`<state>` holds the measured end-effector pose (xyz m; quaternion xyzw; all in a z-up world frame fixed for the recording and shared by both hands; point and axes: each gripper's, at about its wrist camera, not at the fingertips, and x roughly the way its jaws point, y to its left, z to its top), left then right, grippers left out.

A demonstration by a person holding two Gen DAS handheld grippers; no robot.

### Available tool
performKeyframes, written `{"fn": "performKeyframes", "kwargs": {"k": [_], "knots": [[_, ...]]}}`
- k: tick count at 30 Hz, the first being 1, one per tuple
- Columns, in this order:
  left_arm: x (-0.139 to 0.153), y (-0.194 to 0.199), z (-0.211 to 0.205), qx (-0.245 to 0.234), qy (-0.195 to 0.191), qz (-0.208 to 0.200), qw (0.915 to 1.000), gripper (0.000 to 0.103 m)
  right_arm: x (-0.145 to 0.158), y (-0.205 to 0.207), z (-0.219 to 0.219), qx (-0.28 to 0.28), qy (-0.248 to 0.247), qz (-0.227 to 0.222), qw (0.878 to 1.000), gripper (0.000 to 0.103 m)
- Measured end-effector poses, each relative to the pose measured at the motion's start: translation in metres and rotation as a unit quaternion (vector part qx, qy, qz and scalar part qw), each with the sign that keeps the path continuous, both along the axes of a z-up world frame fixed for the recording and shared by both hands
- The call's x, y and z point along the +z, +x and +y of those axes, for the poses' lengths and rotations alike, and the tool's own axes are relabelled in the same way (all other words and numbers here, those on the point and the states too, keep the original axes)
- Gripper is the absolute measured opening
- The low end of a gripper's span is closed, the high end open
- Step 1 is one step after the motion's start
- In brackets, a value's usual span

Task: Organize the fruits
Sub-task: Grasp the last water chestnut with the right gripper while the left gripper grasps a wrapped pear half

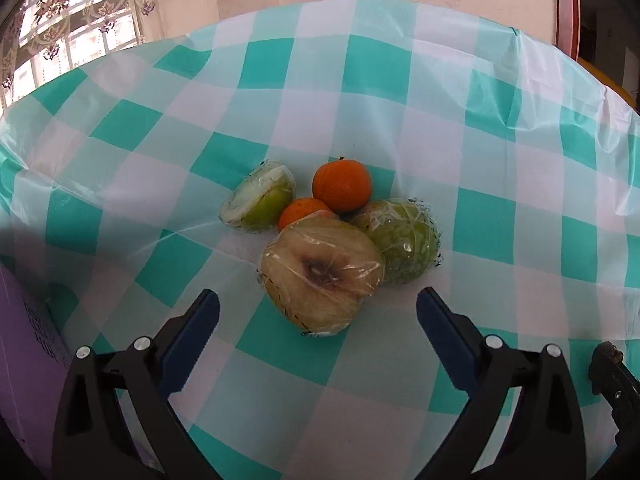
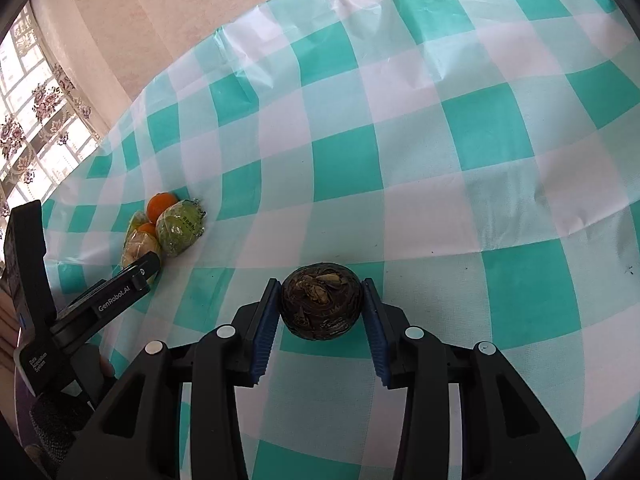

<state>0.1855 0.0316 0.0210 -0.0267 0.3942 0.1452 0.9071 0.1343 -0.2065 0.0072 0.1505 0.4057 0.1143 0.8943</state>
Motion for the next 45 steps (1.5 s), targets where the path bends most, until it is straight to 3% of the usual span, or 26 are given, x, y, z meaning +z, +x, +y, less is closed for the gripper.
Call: {"fn": "performKeyframes", "kwargs": {"k": [4,6,11,13,14,19,25,30,45], "knots": [[-0.007,0.025,-0.004,-0.006,0.036,0.037,0.9987,0.096,0.0,-0.001,-0.001,0.002,0.006,-0.002,1.0,0.04],[-0.011,0.03,-0.005,-0.02,0.034,0.054,0.9978,0.093,0.0,-0.001,-0.001,0.003,0.005,-0.002,1.0,0.04],[-0.011,0.032,0.006,-0.04,0.002,0.051,0.9979,0.086,0.0,-0.002,-0.001,0.002,0.003,-0.001,1.0,0.04],[-0.012,0.032,0.015,-0.049,-0.024,0.044,0.9975,0.076,0.0,-0.002,-0.001,0.001,0.002,-0.001,1.0,0.04],[-0.011,0.031,0.017,-0.049,-0.029,0.039,0.9976,0.062,0.0,-0.001,-0.001,0.001,0.001,0.0,1.0,0.04],[-0.009,0.028,0.024,-0.041,-0.037,0.028,0.9981,0.061,-0.001,0.0,0.0,0.002,-0.003,0.003,1.0,0.04],[0.002,0.006,0.046,-0.003,-0.078,-0.022,0.9967,0.061,-0.002,0.0,0.0,0.002,-0.001,0.004,1.0,0.04],[0.008,-0.013,0.048,0.009,-0.086,-0.046,0.9952,0.061,-0.002,0.0,-0.001,0.001,0.0,0.004,1.0,0.04],[0.0,-0.083,0.018,-0.022,-0.134,-0.042,0.9898,0.061,-0.001,-0.005,-0.001,0.006,0.005,-0.001,1.0,0.04]]}}
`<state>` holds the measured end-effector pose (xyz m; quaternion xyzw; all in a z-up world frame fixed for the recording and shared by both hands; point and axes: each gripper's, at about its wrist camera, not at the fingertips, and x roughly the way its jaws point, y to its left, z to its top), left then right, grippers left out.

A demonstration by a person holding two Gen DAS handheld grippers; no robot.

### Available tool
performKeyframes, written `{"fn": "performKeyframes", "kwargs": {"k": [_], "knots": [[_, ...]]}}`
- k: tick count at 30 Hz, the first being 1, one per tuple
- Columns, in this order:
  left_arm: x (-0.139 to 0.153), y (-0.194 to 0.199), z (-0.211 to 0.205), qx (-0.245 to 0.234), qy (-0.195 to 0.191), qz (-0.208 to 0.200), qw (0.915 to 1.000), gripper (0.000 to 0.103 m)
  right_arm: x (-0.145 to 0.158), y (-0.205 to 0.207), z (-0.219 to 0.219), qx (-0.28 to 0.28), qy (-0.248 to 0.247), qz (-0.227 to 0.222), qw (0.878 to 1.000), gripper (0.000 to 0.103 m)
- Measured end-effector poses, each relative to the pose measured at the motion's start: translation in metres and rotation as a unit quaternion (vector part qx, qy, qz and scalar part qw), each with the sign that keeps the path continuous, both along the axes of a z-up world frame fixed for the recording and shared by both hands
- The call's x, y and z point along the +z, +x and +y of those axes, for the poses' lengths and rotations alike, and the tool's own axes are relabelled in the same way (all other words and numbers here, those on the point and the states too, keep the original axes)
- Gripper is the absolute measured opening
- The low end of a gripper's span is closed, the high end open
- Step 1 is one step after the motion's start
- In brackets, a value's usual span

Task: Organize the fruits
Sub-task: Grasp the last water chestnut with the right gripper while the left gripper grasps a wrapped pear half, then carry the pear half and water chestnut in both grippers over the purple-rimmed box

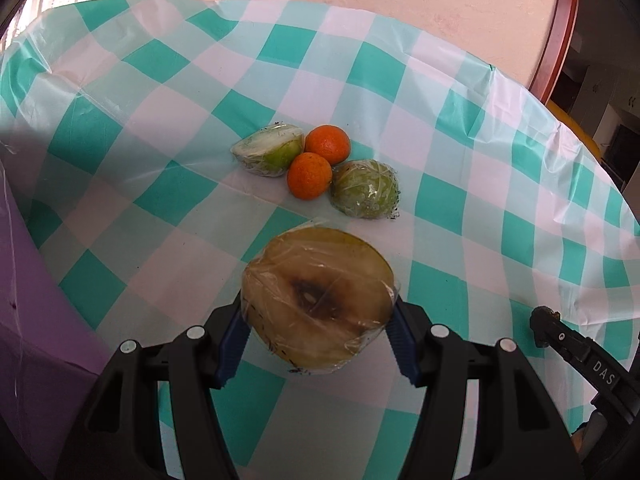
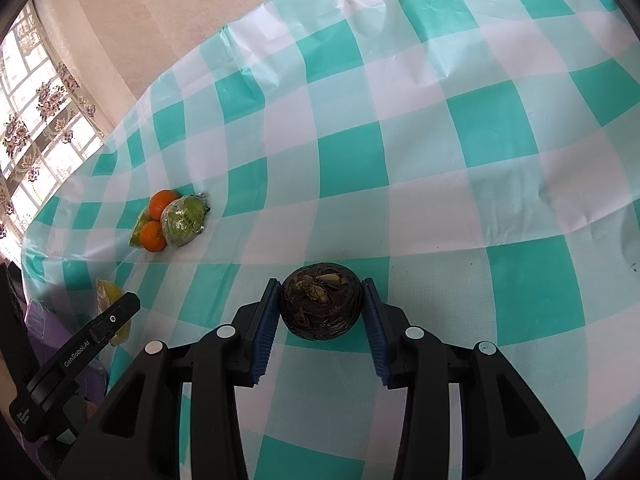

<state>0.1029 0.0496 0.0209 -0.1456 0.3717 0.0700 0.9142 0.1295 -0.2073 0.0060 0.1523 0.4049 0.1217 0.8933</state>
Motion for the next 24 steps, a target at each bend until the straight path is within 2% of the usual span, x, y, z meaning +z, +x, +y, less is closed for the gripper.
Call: {"fn": "performKeyframes", "kwargs": {"k": [6,13,24], "knots": [[-0.004,-0.036,-0.008,-0.017,-0.025,-0.001,0.9996,0.061,0.001,-0.016,0.003,0.003,-0.003,-0.002,1.0,0.04],[-0.006,-0.072,-0.022,-0.048,-0.02,0.002,0.9986,0.061,0.0,-0.04,0.012,0.018,-0.004,-0.005,1.0,0.04],[-0.011,-0.117,-0.02,-0.067,-0.042,0.01,0.9968,0.061,-0.002,-0.071,0.033,0.061,0.0,0.004,0.998,0.04]]}}
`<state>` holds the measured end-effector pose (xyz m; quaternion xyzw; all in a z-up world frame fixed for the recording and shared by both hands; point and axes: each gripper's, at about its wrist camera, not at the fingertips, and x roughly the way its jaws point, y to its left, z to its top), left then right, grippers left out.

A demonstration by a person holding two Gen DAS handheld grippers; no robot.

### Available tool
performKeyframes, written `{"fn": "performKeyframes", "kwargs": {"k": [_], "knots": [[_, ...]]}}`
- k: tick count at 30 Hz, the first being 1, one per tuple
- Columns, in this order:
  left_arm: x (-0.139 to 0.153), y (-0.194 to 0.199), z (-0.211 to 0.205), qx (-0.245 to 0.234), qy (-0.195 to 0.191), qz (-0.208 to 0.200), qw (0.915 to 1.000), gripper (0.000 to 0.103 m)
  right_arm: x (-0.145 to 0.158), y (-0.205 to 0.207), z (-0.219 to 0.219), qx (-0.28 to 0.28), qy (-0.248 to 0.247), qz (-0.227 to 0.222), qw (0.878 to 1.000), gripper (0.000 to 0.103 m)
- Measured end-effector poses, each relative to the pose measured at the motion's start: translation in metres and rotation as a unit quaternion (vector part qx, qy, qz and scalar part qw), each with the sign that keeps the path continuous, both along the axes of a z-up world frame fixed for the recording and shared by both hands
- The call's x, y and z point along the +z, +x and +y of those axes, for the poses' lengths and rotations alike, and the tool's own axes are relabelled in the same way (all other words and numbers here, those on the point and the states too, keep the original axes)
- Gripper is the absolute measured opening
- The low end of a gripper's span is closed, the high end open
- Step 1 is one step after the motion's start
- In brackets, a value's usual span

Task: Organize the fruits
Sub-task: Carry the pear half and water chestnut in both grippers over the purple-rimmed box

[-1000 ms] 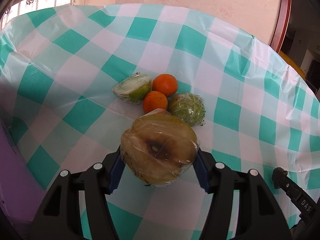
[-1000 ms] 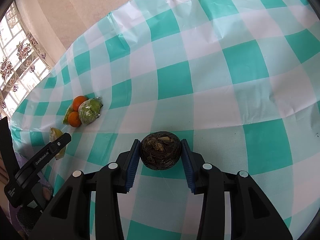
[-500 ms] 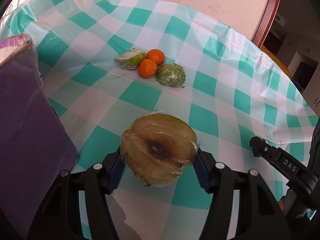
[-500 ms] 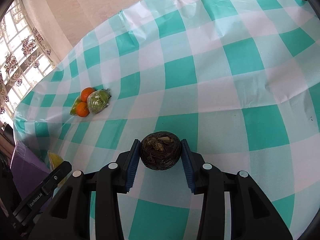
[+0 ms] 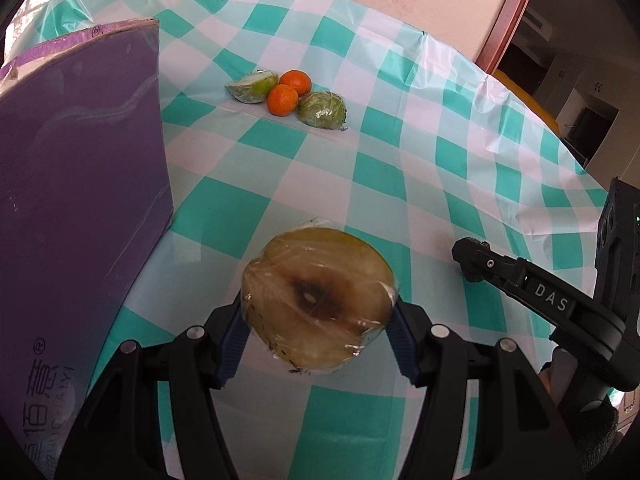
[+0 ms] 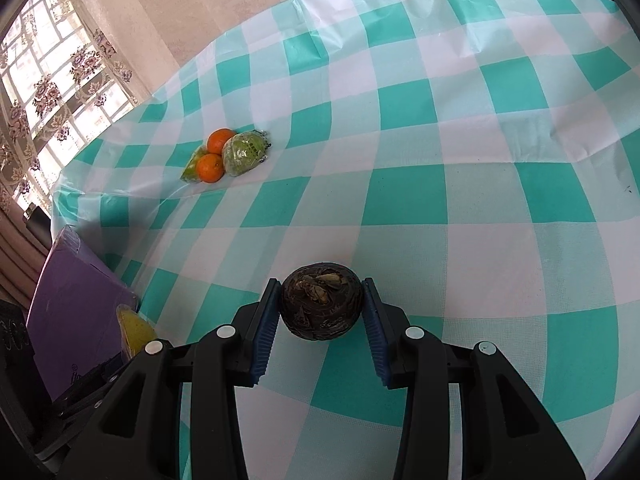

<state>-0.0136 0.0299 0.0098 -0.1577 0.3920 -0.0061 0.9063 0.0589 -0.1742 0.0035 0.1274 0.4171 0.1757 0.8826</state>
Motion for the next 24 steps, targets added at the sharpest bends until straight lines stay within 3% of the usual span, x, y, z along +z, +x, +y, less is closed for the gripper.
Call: {"fn": "performKeyframes", "kwargs": {"k": [6,24], "knots": [[0.004,-0.029,0.0,-0.002,0.009,-0.024,0.9997,0.061,0.006,-0.023,0.006,0.002,0.003,-0.028,1.0,0.04],[0.019,-0.098,0.013,-0.017,0.002,-0.1,0.9949,0.061,0.007,-0.063,0.038,0.052,0.0,-0.029,0.998,0.04]]}}
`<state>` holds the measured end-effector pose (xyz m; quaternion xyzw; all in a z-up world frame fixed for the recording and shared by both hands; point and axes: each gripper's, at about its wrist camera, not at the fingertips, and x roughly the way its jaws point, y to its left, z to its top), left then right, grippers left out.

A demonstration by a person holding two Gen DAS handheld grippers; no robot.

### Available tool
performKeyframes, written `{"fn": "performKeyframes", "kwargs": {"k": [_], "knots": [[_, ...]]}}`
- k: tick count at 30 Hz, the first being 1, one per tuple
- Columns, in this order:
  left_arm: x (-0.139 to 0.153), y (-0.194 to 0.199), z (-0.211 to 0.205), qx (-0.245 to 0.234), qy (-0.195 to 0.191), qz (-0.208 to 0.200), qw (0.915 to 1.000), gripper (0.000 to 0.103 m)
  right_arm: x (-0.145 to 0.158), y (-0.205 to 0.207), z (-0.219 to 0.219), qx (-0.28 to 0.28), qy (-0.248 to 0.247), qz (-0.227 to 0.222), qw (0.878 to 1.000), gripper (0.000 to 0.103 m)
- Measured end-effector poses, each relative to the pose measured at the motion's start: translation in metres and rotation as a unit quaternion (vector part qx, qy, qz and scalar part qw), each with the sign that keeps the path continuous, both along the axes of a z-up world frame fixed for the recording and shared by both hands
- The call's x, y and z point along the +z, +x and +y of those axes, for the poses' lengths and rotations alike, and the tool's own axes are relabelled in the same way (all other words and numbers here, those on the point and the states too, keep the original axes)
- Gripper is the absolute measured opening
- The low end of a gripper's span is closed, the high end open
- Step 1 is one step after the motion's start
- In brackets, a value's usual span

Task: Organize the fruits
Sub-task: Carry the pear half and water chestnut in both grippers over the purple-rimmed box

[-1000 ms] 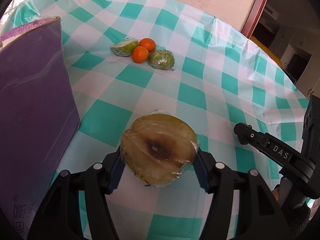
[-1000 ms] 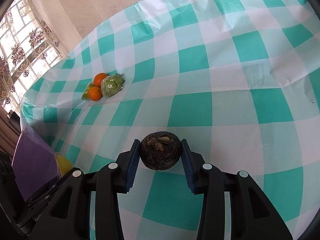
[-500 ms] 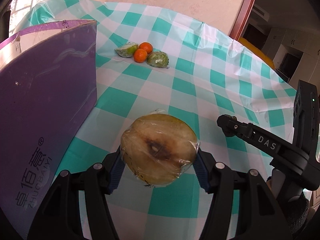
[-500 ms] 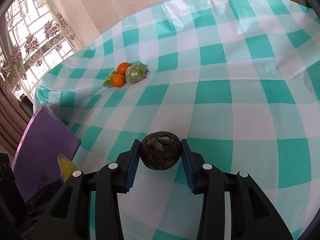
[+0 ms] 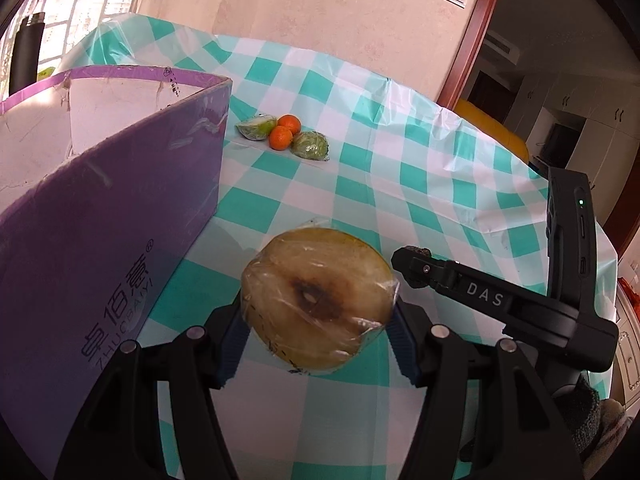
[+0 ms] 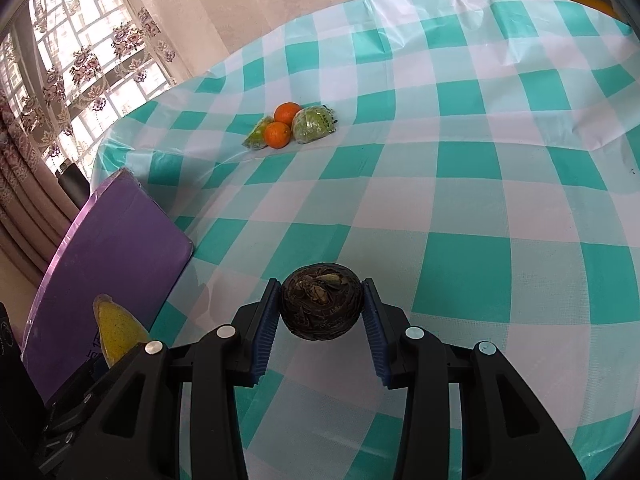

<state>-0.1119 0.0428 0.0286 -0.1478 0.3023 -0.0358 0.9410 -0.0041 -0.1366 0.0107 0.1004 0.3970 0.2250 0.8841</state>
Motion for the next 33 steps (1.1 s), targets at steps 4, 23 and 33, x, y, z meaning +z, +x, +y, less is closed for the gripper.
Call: {"fn": "performKeyframes", "kwargs": {"k": [4,23,33], "knots": [[0.009,-0.021,0.002,-0.004,0.015,-0.02,0.9997,0.061,0.001,-0.008,0.008,0.01,0.007,-0.001,1.0,0.04],[0.062,-0.086,0.028,0.025,0.113,-0.114,0.9868,0.062,0.004,-0.017,0.027,0.019,0.105,0.021,0.994,0.04],[0.098,-0.107,0.05,0.076,0.105,-0.15,0.9801,0.062,0.067,-0.036,0.046,0.063,0.113,-0.055,0.99,0.04]]}}
